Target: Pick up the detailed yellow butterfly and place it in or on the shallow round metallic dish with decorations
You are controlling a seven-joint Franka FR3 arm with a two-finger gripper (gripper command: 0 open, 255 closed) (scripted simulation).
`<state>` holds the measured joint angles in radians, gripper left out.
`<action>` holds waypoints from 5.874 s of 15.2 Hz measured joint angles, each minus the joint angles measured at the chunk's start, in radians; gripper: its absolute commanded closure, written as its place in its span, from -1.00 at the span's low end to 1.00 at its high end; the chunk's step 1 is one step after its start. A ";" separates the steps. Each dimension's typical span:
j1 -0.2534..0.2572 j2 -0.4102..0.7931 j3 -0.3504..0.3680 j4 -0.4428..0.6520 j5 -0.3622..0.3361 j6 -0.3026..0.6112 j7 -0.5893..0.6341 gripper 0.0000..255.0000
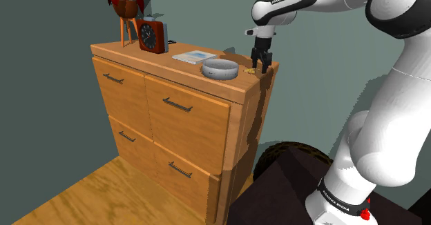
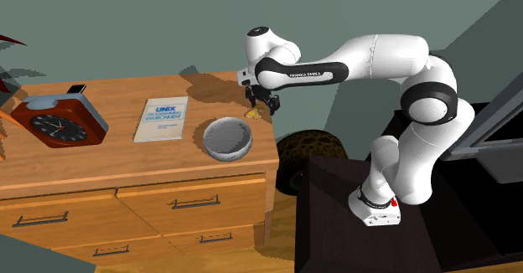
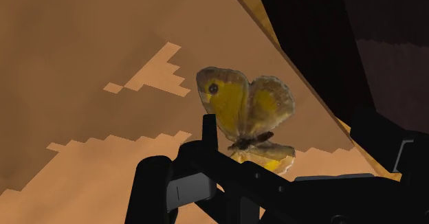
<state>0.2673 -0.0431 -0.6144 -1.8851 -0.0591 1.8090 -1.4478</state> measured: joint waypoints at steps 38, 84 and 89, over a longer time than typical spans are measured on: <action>0.035 -0.021 0.049 -0.050 -0.102 0.070 0.148 -1.00; 0.104 0.128 0.119 0.430 -0.020 -0.293 0.233 1.00; 0.135 0.240 0.153 0.576 0.029 -0.346 0.305 1.00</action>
<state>0.4024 0.1970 -0.4619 -1.3091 -0.0303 1.4634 -1.1430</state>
